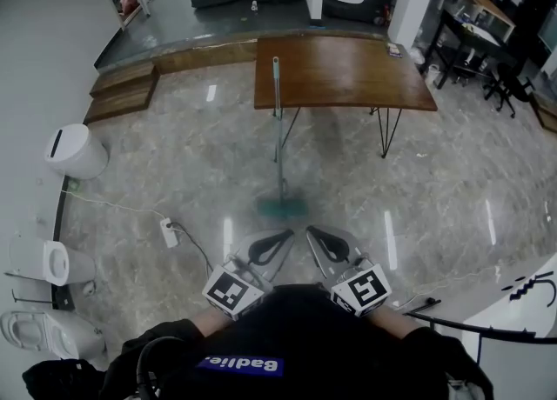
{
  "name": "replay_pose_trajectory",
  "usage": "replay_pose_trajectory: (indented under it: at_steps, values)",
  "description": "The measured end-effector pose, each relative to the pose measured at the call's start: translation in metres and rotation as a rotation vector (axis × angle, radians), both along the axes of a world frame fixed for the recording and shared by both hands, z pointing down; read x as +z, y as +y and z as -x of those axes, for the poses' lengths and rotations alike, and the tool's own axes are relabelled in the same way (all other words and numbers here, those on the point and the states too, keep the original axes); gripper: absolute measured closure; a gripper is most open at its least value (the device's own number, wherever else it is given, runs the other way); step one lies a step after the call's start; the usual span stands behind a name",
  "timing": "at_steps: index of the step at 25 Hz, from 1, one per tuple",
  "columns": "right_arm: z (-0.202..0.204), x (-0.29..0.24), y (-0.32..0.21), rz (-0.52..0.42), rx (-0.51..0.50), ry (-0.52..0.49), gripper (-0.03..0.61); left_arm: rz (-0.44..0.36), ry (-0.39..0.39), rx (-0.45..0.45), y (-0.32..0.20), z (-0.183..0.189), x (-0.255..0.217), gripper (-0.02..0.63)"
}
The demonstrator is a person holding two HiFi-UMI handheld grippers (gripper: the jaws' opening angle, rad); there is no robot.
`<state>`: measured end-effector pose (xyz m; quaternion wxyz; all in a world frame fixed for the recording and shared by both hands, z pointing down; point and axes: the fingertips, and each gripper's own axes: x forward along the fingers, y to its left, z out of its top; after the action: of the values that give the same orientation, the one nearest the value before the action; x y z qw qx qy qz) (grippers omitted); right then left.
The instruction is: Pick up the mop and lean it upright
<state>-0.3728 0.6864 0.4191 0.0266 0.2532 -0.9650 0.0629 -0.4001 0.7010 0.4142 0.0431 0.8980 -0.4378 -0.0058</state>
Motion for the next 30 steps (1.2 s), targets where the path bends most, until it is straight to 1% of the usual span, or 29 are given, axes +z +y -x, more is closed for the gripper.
replay_pose_trajectory:
  at_steps: [3, 7, 10, 13, 16, 20, 25, 30]
  values:
    - [-0.010, 0.000, -0.003, 0.000, -0.008, -0.006, 0.574, 0.014, 0.007, -0.013, -0.004, -0.010, -0.007, 0.600]
    - [-0.023, 0.004, -0.008, 0.007, -0.018, -0.014, 0.574, 0.021, 0.004, -0.034, -0.008, -0.021, -0.004, 0.600]
    - [-0.038, 0.011, -0.013, -0.012, -0.031, -0.016, 0.574, 0.018, -0.010, -0.050, -0.012, -0.032, -0.005, 0.600]
    - [-0.052, 0.007, -0.017, 0.004, -0.038, -0.039, 0.574, 0.020, -0.010, -0.065, -0.015, -0.047, -0.008, 0.600]
    - [-0.065, 0.012, -0.017, 0.004, -0.048, -0.038, 0.574, 0.012, -0.024, -0.074, -0.015, -0.057, -0.005, 0.600]
    - [-0.076, 0.011, -0.020, 0.021, -0.054, -0.048, 0.574, 0.031, -0.013, -0.083, -0.018, -0.071, -0.004, 0.600]
    - [-0.079, 0.020, -0.024, 0.049, -0.062, -0.024, 0.574, 0.042, -0.004, -0.090, -0.026, -0.072, 0.000, 0.600]
    - [-0.069, 0.024, -0.039, 0.054, -0.058, -0.005, 0.574, 0.045, 0.014, -0.084, -0.041, -0.062, 0.004, 0.600]
